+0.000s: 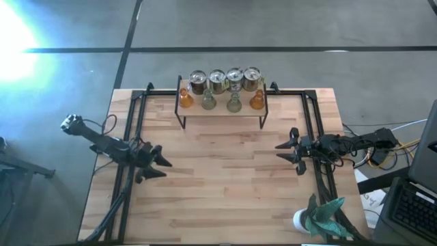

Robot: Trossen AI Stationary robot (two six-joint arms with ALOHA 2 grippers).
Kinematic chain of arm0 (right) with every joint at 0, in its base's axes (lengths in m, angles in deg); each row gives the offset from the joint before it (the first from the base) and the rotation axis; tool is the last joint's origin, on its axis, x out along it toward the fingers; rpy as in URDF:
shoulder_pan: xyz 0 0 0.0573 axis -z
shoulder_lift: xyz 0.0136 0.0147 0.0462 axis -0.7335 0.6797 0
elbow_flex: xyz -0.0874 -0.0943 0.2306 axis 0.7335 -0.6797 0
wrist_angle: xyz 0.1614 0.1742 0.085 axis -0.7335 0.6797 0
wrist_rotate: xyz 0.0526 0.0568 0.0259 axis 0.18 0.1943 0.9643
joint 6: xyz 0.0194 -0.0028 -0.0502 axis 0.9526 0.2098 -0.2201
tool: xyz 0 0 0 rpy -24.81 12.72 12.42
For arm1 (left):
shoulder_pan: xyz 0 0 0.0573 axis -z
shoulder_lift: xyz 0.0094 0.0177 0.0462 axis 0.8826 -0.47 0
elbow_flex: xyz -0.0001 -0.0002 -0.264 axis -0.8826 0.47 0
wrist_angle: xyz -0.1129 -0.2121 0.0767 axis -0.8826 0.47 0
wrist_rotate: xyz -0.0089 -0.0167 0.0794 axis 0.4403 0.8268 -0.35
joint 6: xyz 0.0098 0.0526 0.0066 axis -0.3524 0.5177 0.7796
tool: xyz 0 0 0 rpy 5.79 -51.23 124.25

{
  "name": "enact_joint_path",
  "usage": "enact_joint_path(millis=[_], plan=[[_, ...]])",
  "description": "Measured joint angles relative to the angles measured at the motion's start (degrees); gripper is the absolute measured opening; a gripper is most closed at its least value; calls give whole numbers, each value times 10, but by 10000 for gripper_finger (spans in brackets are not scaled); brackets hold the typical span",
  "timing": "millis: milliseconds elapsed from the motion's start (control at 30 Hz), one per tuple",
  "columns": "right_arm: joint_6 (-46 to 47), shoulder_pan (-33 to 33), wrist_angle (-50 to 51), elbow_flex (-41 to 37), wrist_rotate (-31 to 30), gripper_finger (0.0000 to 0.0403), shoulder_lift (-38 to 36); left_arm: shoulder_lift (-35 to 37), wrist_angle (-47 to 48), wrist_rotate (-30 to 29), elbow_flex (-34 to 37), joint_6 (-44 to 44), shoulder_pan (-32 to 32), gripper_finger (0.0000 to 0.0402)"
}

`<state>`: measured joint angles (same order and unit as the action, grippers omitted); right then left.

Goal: Pick & Place candle stick holders
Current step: Return to Home Position

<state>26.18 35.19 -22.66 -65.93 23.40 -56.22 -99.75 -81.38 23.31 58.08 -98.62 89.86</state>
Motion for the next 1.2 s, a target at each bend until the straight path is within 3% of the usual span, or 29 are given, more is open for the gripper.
enact_joint_path(millis=[100,300,400,633,1200], plan=[[0,0,0,0,0,144,0,21,3,3,0,67,-29,273],[0,0,0,0,0,133,0,43,5,2,1,310,-136,273],[0,0,0,0,0,128,0,44,8,16,1,391,-189,273],[0,0,0,0,0,123,0,86,16,146,1,373,-276,273],[0,0,0,0,0,144,0,93,5,157,2,367,-301,273]])
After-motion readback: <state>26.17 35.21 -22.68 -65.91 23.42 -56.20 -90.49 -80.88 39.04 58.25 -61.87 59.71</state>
